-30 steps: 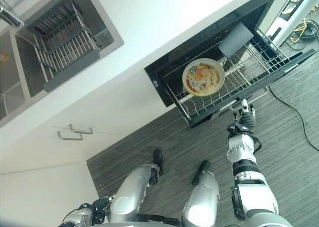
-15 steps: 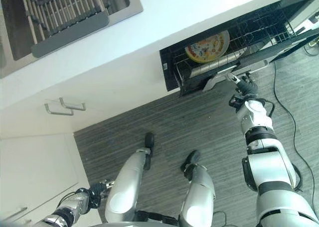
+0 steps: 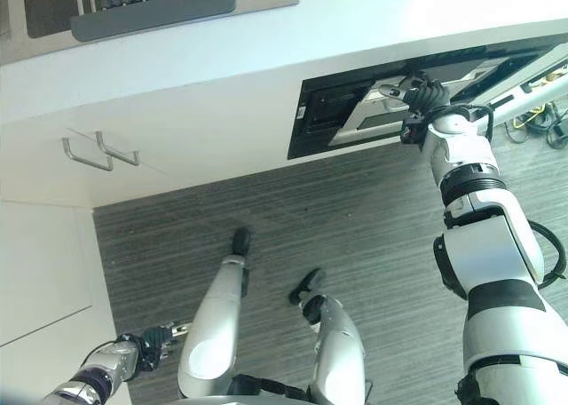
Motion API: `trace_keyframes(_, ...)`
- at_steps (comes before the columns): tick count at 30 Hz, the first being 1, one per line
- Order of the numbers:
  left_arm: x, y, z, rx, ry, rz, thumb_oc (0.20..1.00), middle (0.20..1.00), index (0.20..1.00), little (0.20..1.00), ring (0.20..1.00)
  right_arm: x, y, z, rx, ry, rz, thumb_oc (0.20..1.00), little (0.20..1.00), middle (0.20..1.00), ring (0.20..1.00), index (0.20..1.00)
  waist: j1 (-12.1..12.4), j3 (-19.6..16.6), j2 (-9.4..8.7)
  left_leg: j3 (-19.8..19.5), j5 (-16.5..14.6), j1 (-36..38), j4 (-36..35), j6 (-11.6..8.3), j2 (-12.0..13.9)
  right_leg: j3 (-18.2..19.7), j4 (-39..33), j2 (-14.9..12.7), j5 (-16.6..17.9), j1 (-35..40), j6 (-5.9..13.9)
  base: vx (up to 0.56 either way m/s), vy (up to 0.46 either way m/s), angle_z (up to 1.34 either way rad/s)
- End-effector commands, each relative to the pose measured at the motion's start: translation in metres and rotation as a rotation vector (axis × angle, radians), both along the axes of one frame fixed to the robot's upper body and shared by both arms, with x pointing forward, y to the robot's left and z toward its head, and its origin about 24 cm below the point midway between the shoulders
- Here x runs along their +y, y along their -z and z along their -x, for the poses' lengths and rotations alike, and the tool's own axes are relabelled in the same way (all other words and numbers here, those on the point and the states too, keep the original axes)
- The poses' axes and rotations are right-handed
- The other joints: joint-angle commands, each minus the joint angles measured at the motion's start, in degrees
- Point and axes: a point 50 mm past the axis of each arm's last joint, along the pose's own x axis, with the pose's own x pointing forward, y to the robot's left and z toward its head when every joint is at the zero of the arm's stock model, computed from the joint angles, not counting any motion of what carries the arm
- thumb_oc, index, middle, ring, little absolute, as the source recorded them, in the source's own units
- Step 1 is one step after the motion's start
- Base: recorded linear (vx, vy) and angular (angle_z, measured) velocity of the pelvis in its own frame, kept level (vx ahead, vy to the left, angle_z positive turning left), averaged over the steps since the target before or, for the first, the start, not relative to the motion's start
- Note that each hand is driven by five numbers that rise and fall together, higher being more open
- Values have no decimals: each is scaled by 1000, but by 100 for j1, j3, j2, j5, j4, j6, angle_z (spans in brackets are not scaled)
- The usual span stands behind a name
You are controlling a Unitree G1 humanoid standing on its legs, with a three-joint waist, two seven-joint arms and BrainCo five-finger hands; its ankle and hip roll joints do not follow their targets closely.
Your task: Place the dishes in the dishwasher.
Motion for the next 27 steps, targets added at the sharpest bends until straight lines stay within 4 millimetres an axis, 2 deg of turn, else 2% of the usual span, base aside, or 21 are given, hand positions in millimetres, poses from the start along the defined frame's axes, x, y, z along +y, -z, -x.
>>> trace_keyframes(1, 21, 1, 24, 75, 35, -71, 1000, 1000, 1000, 1000, 1000, 28, -112, 10, -406, -127, 90, 1000, 1000, 1000, 1000, 1000, 347, -202, -35, 571, -535, 247, 4, 161, -86, 564, -214, -142, -59, 228, 382, 69, -65, 3)
trace_keyframes(5, 31, -4, 20, 55, 17, -92, 1000, 1000, 1000, 1000, 1000, 33, -124, 12, -441, -140, 112, 1000, 1000, 1000, 1000, 1000, 449, -202, -168, 530, -557, 198, 14, 165, -63, 488, -303, -117, 1, 293, 425, 42, -55, 2)
trace_keyframes(9, 33, -7, 19, 47, 19, -94, 1000, 1000, 1000, 1000, 1000, 36, -132, 14, -474, -138, 87, 1000, 1000, 1000, 1000, 1000, 497, -202, -195, 530, -571, 201, -7, 161, -56, 444, -352, -135, 19, 339, 457, 8, -9, 3)
trace_keyframes(13, 34, -6, 20, 50, 22, -98, 1000, 1000, 1000, 1000, 1000, 36, -116, 9, -402, -150, 28, 1000, 1000, 1000, 1000, 1000, 505, -202, -232, 594, -551, 258, -98, 151, -50, 416, -444, -133, 27, 417, 488, -42, -16, 0)
trace_keyframes(15, 30, -5, 19, 41, 32, -88, 1000, 1000, 1000, 1000, 1000, 32, -98, 5, -347, -168, -11, 1000, 1000, 1000, 1000, 1000, 486, -202, -213, 645, -536, 358, -185, 148, -61, 400, -506, -141, 24, 493, 493, -83, -1, 0)
trace_keyframes(17, 21, -4, 13, -5, 31, -74, 1000, 1000, 1000, 1000, 1000, 31, -69, 1, -302, -182, -48, 1000, 1000, 1000, 1000, 1000, 415, -202, -140, 715, -499, 541, -331, 146, -74, 406, -557, -162, 20, 586, 507, -111, 39, 1)
trace_keyframes(18, 11, -3, 6, -40, 31, -62, 1000, 1000, 1000, 1000, 1000, 30, -40, 0, -256, -214, -34, 1000, 1000, 1000, 1000, 1000, 320, -202, -80, 770, -481, 716, -440, 143, -100, 446, -647, -170, 41, 675, 522, -127, 56, 1)
trace_keyframes(20, 0, -3, -1, -84, -12, -13, 1000, 1000, 1000, 1000, 1000, 34, -6, 2, -220, -238, -21, 1000, 1000, 1000, 1000, 1000, 193, -202, -5, 850, -442, 928, -571, 127, -104, 496, -751, -176, 57, 787, 527, -143, 40, -1)
trace_keyframes(21, -9, -3, -6, -105, -33, 25, 1000, 1000, 1000, 1000, 1000, 39, 22, 8, -204, -236, -59, 1000, 1000, 1000, 1000, 1000, 69, -206, 57, 904, -410, 1104, -676, 116, -112, 554, -837, -173, 71, 882, 532, -136, 20, -5)
trace_keyframes(22, -13, -2, -6, -103, -48, 36, 1000, 1000, 1000, 1000, 1000, 39, 38, 12, -183, -243, -70, 1000, 1000, 1000, 1000, 1000, -3, -240, 71, 943, -407, 1183, -724, 111, -110, 576, -891, -169, 75, 930, 540, -134, 31, -11)
trace_keyframes(26, -30, 11, 11, -34, -56, 102, 1000, 1000, 1000, 1000, 1000, 44, 115, 46, -103, -215, -126, 1000, 1000, 1000, 1000, 1000, -427, -544, 171, 1204, -323, 1597, -1108, 51, -72, 648, -1227, -155, 127, 1162, 596, -111, 19, -24)
trace_keyframes(27, -37, 16, 21, -22, -73, 122, 1000, 1000, 1000, 1000, 1000, 44, 149, 69, -60, -191, -145, 1000, 1000, 1000, 1000, 1000, -647, -709, 225, 1316, -314, 1808, -1280, 24, -72, 704, -1374, -141, 120, 1289, 620, -82, 44, -44)
